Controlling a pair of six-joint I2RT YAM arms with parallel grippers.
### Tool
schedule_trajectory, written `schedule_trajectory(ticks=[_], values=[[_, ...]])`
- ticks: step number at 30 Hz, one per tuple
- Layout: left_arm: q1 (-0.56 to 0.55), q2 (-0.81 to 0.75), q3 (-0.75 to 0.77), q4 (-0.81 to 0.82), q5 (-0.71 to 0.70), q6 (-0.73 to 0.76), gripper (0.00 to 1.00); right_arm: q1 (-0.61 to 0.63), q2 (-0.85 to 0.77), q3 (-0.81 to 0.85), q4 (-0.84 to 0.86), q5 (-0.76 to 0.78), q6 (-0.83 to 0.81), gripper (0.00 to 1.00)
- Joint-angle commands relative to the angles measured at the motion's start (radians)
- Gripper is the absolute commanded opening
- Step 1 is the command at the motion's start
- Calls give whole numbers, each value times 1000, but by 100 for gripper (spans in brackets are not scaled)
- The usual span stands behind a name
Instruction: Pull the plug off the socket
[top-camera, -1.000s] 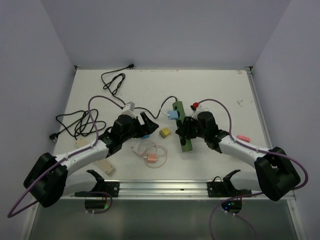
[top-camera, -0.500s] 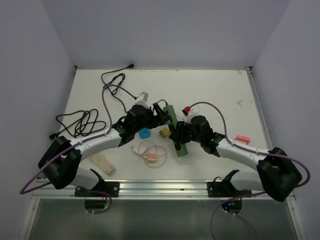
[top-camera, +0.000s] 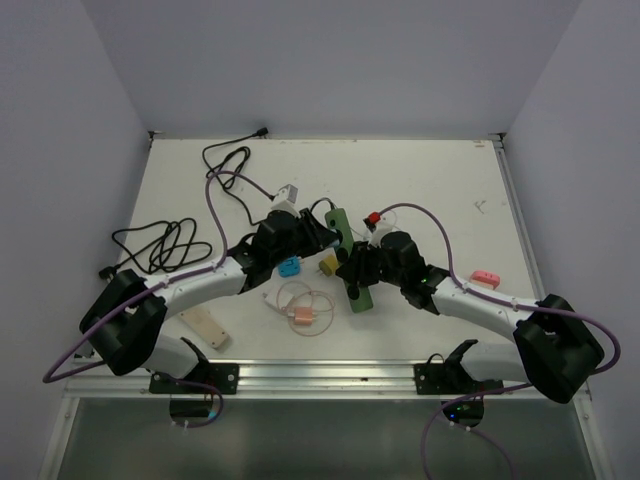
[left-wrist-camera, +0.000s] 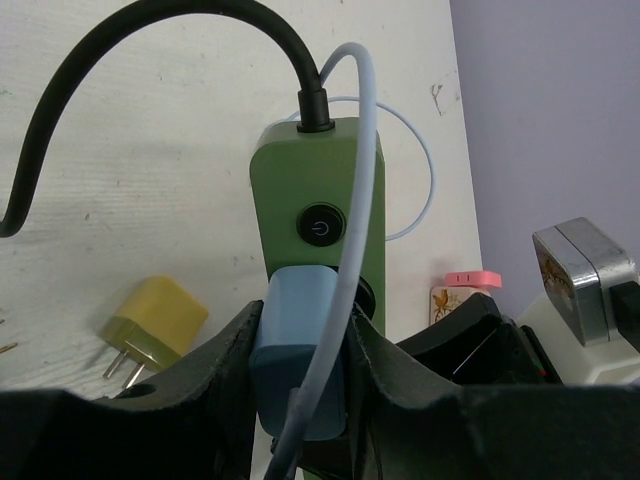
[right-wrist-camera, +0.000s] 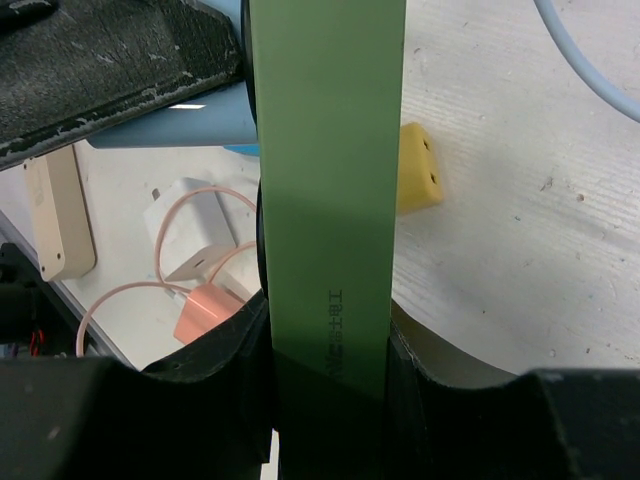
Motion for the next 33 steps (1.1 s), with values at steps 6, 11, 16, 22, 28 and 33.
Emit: schedule_trajectory(ticks=[6, 11, 16, 22, 28, 33], values=[[-19, -45, -3, 60, -24, 57, 0, 7, -25, 43, 101, 14, 23, 34], [-36, -65, -6, 75, -27, 87, 0, 7, -5, 77, 93, 37, 25, 55], [-49, -83, -9, 83, -33, 92, 0, 7, 21, 98, 99, 70, 29, 60], [-56, -99, -10, 95, -26, 87, 0, 7, 65, 106, 115, 73, 25, 60], [-60, -110, -12, 95, -20, 84, 0, 7, 75, 98, 110, 105, 5, 33], [-60, -139, -16, 71, -32, 90, 0, -7, 52, 81, 73, 175, -3, 0]])
